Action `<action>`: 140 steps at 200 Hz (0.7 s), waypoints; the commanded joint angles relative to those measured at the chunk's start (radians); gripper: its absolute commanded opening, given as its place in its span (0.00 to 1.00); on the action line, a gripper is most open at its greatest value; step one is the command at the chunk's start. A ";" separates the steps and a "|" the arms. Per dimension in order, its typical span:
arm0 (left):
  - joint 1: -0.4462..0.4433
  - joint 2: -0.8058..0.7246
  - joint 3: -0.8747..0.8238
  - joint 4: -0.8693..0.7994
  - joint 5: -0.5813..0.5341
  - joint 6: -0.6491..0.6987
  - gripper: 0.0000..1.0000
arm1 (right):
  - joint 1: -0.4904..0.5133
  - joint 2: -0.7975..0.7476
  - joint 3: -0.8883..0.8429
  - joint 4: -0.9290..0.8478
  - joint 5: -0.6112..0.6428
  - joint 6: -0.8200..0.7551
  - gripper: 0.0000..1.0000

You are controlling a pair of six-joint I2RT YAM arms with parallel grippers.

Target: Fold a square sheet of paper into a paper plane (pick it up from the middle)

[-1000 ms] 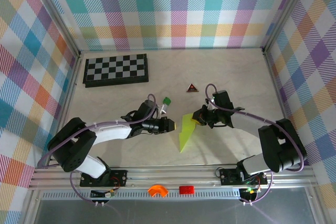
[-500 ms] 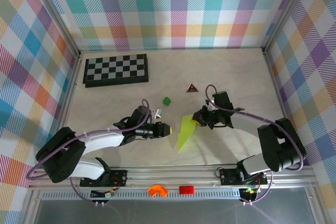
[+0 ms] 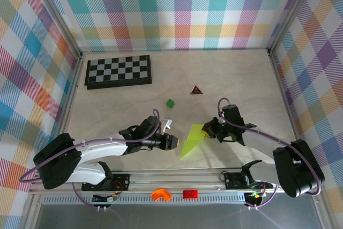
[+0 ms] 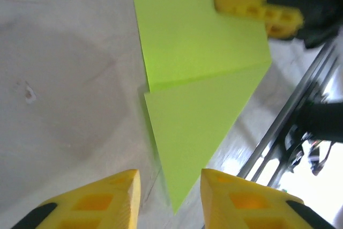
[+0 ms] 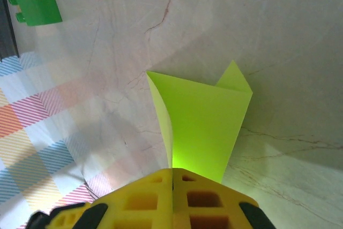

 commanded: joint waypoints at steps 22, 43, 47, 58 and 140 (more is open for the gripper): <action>-0.155 0.066 0.102 -0.130 -0.223 0.161 0.41 | 0.016 0.004 -0.002 0.062 0.032 0.079 0.00; -0.222 0.100 0.141 -0.162 -0.296 0.193 0.43 | 0.028 0.038 0.003 0.094 0.027 0.095 0.00; -0.233 0.105 0.147 -0.166 -0.307 0.201 0.44 | 0.030 0.044 0.005 0.100 0.027 0.097 0.00; -0.257 0.126 0.168 -0.182 -0.332 0.224 0.45 | 0.037 0.060 0.007 0.116 0.030 0.103 0.00; -0.380 0.300 0.315 -0.361 -0.633 0.300 0.46 | 0.057 0.072 0.030 0.111 0.033 0.104 0.00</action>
